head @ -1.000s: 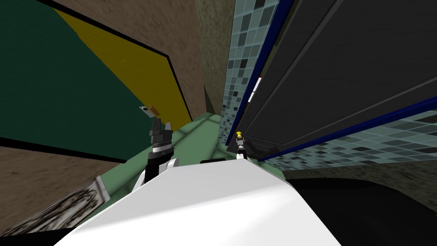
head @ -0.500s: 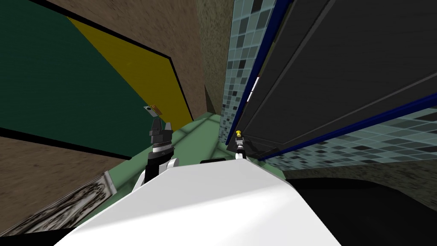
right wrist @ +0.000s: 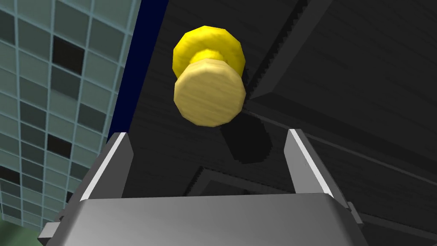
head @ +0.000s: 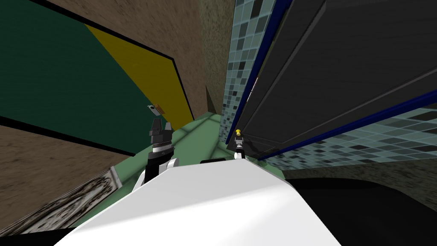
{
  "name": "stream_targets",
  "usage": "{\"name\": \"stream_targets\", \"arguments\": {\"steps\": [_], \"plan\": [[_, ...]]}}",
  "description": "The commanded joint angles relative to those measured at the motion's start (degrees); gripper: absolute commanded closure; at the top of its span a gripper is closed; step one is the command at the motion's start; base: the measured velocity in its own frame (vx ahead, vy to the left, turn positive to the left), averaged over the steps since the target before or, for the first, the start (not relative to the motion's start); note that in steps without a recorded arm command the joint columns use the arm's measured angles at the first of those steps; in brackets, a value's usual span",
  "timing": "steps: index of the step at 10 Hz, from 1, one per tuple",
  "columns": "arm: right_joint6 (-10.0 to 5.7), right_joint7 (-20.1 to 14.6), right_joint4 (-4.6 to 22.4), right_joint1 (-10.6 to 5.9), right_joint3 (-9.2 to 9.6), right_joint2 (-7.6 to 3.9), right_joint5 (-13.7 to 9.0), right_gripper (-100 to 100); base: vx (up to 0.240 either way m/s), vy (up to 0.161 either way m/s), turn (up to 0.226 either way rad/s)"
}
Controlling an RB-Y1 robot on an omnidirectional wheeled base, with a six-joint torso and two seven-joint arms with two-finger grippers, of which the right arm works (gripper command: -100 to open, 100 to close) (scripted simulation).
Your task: Pull the door open
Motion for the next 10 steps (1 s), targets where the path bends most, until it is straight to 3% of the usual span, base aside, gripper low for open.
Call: {"name": "stream_targets", "arguments": {"steps": [1,10], "plan": [[0.03,-2.82,-0.19,-0.12,0.35,0.41,-1.02,-100,-0.058,-0.016,0.031],[0.69,-14.72,-1.76,-0.52,1.91,2.27,-5.93,-100,-0.069,-0.012,0.031]]}}
